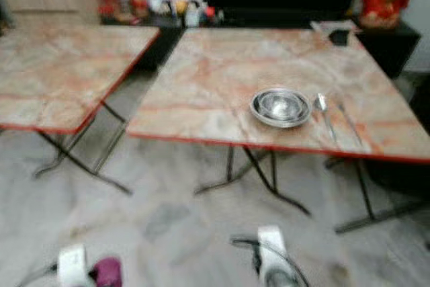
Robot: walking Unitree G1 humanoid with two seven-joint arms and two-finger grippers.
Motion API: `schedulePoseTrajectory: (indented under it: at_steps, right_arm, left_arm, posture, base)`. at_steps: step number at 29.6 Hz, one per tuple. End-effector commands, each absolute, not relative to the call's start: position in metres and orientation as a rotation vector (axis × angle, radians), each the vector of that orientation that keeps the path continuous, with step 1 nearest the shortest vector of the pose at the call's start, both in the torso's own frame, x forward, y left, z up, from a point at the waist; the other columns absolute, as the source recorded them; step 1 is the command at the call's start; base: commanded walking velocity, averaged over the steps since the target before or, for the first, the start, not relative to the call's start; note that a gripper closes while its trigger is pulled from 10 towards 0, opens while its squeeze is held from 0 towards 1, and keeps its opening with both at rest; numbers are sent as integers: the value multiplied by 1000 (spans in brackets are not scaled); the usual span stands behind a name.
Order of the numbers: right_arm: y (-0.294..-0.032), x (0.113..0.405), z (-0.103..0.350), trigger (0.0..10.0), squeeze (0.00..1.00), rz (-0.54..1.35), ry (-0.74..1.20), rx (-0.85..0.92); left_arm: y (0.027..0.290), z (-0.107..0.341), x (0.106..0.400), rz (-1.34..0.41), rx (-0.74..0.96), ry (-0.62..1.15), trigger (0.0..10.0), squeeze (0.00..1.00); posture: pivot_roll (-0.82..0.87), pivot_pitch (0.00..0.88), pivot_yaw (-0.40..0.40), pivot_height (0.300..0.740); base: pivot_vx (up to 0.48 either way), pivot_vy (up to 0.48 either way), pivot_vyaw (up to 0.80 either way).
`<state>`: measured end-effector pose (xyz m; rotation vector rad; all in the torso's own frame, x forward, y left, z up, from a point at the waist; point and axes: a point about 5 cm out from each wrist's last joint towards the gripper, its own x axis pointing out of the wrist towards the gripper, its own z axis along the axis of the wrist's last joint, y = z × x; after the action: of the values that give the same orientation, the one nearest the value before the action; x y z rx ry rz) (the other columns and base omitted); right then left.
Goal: Setting the table
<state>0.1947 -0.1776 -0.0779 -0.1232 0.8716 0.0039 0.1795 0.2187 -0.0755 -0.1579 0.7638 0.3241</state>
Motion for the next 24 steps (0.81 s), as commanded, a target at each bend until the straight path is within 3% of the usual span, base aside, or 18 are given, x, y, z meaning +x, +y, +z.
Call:
schedulePoseTrajectory:
  at_steps: [1,16,24]
  right_arm:
    - [-186,189,-80,10000,0,-17,889,-127]
    - [-186,188,-81,10000,0,-5,898,-136]
    - [-185,187,-81,10000,0,-1,901,-133]
  left_arm:
    - [212,-77,181,304,-162,770,10000,0]
    - [210,-78,178,304,-165,779,10000,0]
    - [211,-79,177,297,-165,793,10000,0]
  posture:
    - [6,0,9,740]
    - [5,0,8,740]
    - [7,0,8,740]
  base:
    - [379,0,0]
    - [383,0,0]
    - [94,0,0]
